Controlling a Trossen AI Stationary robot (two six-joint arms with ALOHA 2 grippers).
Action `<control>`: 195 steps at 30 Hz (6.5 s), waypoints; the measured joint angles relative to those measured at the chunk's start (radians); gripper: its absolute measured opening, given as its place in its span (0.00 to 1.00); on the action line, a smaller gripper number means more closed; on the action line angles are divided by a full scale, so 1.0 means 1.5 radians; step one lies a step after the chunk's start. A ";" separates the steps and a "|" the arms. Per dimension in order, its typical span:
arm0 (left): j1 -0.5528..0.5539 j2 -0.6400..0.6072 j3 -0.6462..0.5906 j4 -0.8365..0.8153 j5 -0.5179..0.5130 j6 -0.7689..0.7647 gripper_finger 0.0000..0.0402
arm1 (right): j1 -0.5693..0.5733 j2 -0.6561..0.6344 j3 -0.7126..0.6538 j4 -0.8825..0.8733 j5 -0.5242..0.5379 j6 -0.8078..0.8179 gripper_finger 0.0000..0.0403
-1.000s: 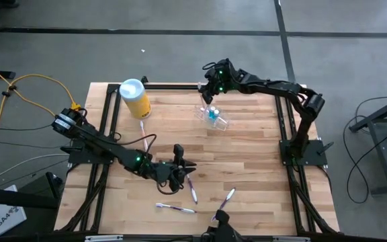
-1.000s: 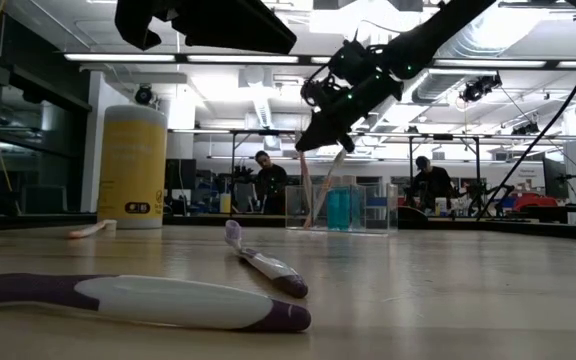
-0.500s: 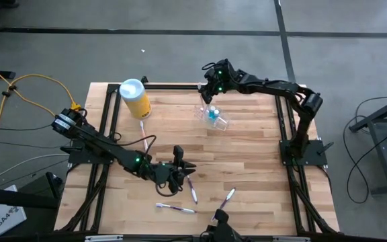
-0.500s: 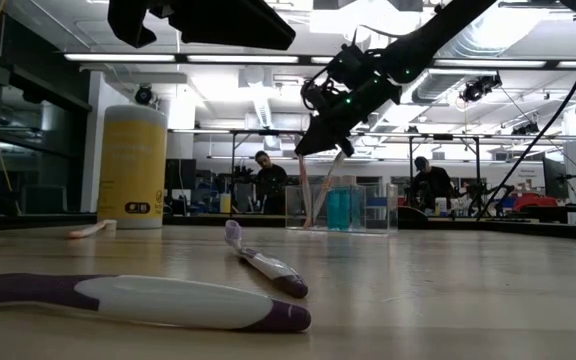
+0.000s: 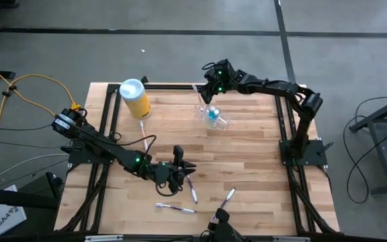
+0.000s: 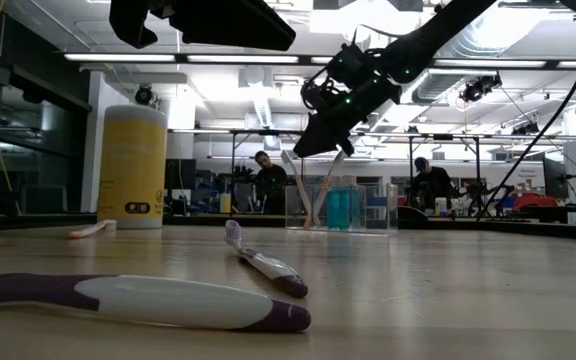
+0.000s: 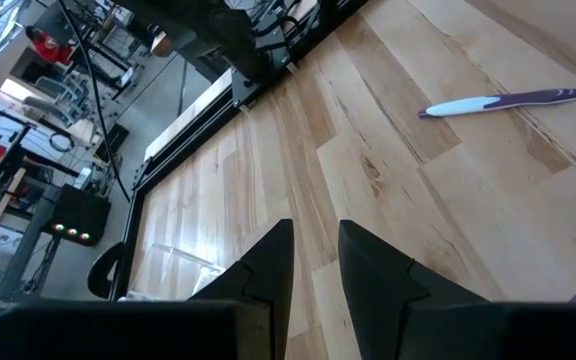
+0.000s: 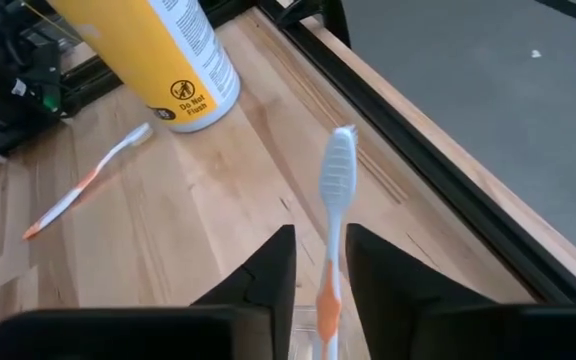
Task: Pick & Place toothbrushing station
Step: Put the orange toothbrush into the transparent organizer
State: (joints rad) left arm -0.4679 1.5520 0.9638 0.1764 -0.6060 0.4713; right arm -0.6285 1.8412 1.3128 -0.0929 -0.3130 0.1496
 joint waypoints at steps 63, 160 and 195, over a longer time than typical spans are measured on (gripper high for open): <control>0.250 -0.178 0.000 -0.812 0.050 -1.239 0.19 | 0.179 -0.363 0.017 -0.505 0.158 -0.054 0.27; 0.498 0.040 -0.063 -0.773 0.252 -1.385 0.33 | 0.179 -0.363 0.017 -0.514 0.085 -0.167 0.27; 0.474 0.039 -0.095 -0.727 0.287 -1.414 0.08 | 0.179 -0.363 0.017 -0.515 0.085 -0.155 0.27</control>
State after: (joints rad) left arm 0.2431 1.6112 0.8207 -0.9134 -0.1755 -1.6497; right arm -0.3597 1.2972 1.3380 -0.8654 -0.1860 -0.0830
